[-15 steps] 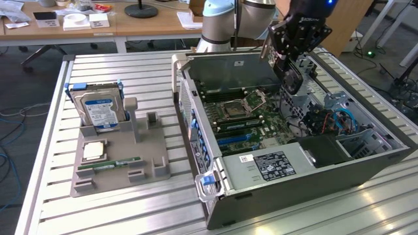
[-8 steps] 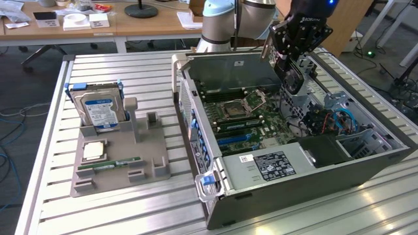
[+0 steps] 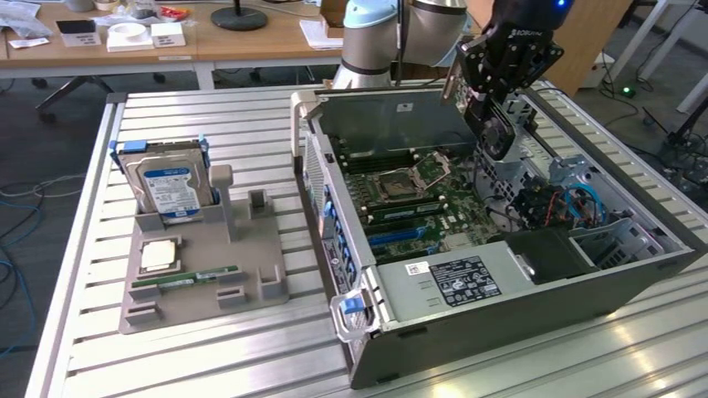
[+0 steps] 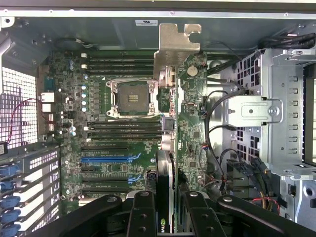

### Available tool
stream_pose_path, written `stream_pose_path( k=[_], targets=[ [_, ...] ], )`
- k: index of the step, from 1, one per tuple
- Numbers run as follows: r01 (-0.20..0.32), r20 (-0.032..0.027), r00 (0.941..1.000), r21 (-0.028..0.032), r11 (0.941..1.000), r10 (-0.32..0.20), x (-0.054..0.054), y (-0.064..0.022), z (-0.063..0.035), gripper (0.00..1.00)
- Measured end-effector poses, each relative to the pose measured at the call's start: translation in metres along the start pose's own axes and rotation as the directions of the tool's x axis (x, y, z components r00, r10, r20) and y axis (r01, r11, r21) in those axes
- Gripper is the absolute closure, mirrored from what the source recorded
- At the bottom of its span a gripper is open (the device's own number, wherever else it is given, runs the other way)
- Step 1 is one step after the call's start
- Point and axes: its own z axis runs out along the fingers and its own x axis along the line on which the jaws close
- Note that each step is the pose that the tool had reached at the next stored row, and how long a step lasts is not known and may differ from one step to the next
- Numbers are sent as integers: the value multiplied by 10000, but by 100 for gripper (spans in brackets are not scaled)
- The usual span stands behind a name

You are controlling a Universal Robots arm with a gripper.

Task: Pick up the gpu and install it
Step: 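Pick up the gpu and move the gpu toward the slot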

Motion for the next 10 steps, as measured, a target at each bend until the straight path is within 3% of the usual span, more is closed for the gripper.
stream_pose_path(
  k=[10],
  targets=[
    [0, 0, 10000, -1, 10000, 0, -122, 4, 4, 74]
  ],
)
